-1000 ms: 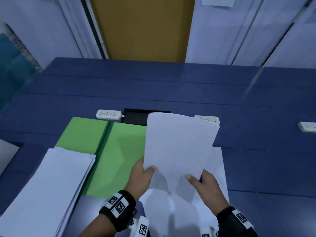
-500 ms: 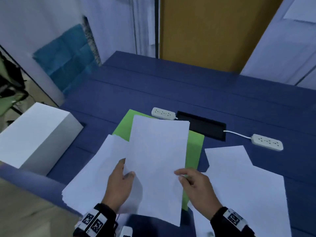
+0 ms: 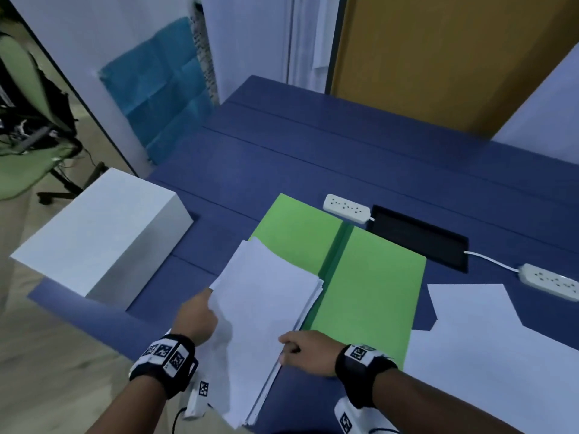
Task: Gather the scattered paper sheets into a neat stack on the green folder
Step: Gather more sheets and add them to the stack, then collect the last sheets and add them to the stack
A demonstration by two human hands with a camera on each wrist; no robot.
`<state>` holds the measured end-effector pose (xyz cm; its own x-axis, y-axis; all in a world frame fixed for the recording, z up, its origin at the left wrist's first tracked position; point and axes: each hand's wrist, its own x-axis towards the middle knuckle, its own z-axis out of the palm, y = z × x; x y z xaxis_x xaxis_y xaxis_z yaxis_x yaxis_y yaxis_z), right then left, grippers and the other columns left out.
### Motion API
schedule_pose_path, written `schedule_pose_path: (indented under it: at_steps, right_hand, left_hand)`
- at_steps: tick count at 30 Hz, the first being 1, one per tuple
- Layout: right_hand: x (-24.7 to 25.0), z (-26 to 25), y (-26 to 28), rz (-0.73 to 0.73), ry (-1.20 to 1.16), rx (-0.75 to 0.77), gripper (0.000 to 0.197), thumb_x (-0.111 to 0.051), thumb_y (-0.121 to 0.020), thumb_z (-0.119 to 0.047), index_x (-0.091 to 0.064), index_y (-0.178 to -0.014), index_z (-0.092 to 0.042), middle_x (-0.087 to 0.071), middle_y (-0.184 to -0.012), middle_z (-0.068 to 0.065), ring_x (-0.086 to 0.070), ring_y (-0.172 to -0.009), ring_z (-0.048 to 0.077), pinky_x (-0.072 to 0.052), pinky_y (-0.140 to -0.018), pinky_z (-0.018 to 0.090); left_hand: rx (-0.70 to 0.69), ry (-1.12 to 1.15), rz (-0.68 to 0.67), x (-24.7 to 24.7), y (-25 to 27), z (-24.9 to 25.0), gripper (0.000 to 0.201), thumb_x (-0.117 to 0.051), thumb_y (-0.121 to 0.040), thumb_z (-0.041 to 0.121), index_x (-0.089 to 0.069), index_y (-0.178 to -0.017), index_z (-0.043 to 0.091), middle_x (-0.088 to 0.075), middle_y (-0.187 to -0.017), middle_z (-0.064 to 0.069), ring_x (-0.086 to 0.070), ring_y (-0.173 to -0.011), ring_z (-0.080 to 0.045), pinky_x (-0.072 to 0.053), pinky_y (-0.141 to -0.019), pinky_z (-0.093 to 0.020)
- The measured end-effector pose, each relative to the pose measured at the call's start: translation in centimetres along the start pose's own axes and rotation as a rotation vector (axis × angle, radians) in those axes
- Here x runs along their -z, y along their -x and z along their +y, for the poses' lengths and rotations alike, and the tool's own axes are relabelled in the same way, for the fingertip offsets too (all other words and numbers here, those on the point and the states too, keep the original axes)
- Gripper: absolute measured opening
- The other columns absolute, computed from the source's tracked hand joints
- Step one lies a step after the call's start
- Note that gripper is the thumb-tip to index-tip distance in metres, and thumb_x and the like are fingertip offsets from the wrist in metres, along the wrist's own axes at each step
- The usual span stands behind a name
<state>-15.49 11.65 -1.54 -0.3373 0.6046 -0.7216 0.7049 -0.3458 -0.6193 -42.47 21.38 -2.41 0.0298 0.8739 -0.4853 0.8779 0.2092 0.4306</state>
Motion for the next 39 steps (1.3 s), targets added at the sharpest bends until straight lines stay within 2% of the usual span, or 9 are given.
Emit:
schedule_pose_path:
  at_steps: [3,6,10,13,17,21,28,32,39]
  right_hand:
    - [0.1,0.5,-0.9,0.001,0.041,-0.058,0.071,-0.062,-0.1,-0.047,-0.038,-0.161,-0.021,-0.066,-0.137,0.001,-0.061,-0.116,0.017,-0.046,-0.093,0.027]
    - [0.6,0.7,-1.0,0.026,0.006,-0.057,0.07,-0.061,-0.1,-0.048,-0.037,-0.161,-0.023,-0.066,-0.136,0.003,-0.062,-0.123,0.022,-0.048,-0.1,0.031]
    - [1.7,0.9,-0.3,0.098,-0.055,-0.044,0.066,-0.061,-0.101,-0.045,-0.04,-0.159,-0.023,-0.066,-0.126,0.0,-0.063,-0.12,0.022,-0.05,-0.102,0.033]
    - [2.7,1.2,0.6,0.161,-0.084,-0.034,0.063,-0.06,-0.102,-0.044,-0.041,-0.158,-0.022,-0.067,-0.121,-0.003,-0.065,-0.11,0.021,-0.051,-0.094,0.031]
    - [3.8,1.8,2.5,0.205,-0.1,-0.028,0.06,-0.058,-0.102,-0.045,-0.044,-0.156,-0.022,-0.068,-0.132,0.0,-0.064,-0.119,0.022,-0.052,-0.105,0.04]
    - [5.2,3.6,6.1,0.299,-0.183,-0.026,0.054,-0.059,-0.103,-0.044,-0.05,-0.151,-0.023,-0.068,-0.134,0.0,-0.064,-0.12,0.021,-0.05,-0.102,0.034]
    - [7.5,12.2,13.6,0.532,-0.419,-0.071,0.043,-0.063,-0.101,-0.042,-0.059,-0.14,-0.025,-0.07,-0.117,-0.005,-0.07,-0.104,0.016,-0.052,-0.085,0.025]
    - [8.3,18.4,19.0,0.645,-0.547,-0.11,0.04,-0.064,-0.101,-0.039,-0.06,-0.138,-0.023,-0.069,-0.116,0.001,-0.069,-0.094,0.013,-0.055,-0.091,0.033]
    - [8.5,29.2,28.0,0.788,-0.743,-0.18,0.034,-0.063,-0.102,-0.039,-0.06,-0.134,-0.028,-0.069,-0.117,-0.003,-0.072,-0.106,0.017,-0.057,-0.095,0.033]
  left_hand:
    - [0.065,-0.028,-0.034,-0.9,-0.9,-0.6,0.043,-0.046,-0.088,0.001,-0.057,-0.126,0.017,-0.069,-0.112,-0.007,-0.062,-0.1,-0.032,-0.051,-0.088,-0.037]
    - [0.11,-0.17,0.035,-2.3,-0.9,-1.1,0.062,-0.065,-0.089,0.02,-0.04,-0.146,0.02,-0.051,-0.136,-0.013,-0.053,-0.122,-0.037,-0.046,-0.1,-0.047]
    - [0.062,-0.374,0.125,-3.8,-0.1,0.3,0.085,-0.075,-0.083,0.041,-0.034,-0.155,0.025,-0.041,-0.143,-0.013,-0.044,-0.13,-0.038,-0.04,-0.104,-0.054]
    - [-0.069,-0.333,0.131,-4.8,0.4,2.9,0.078,-0.074,-0.084,0.042,-0.041,-0.153,0.026,-0.045,-0.145,-0.01,-0.043,-0.131,-0.036,-0.037,-0.104,-0.054]
    - [-0.174,-0.302,0.1,-5.9,1.2,7.6,0.07,-0.067,-0.09,0.052,-0.04,-0.152,0.031,-0.042,-0.149,-0.004,-0.041,-0.137,-0.028,-0.032,-0.109,-0.051]
    - [-0.274,-0.295,0.067,-7.3,2.3,11.8,0.067,-0.064,-0.091,0.055,-0.043,-0.15,0.033,-0.045,-0.148,-0.002,-0.044,-0.136,-0.028,-0.033,-0.108,-0.051]
    - [-0.448,-0.342,-0.027,-11.9,5.4,20.1,0.067,-0.064,-0.091,0.059,-0.044,-0.148,0.03,-0.047,-0.146,-0.003,-0.046,-0.134,-0.03,-0.039,-0.107,-0.053]
    - [-0.582,-0.336,-0.124,-16.2,7.6,25.0,0.068,-0.069,-0.09,0.055,-0.047,-0.148,0.027,-0.051,-0.143,-0.004,-0.054,-0.128,-0.027,-0.048,-0.104,-0.048]
    - [-0.763,-0.384,-0.296,-24.0,12.2,32.9,0.067,-0.068,-0.093,0.047,-0.044,-0.151,0.025,-0.049,-0.141,-0.001,-0.052,-0.13,-0.026,-0.045,-0.108,-0.041]
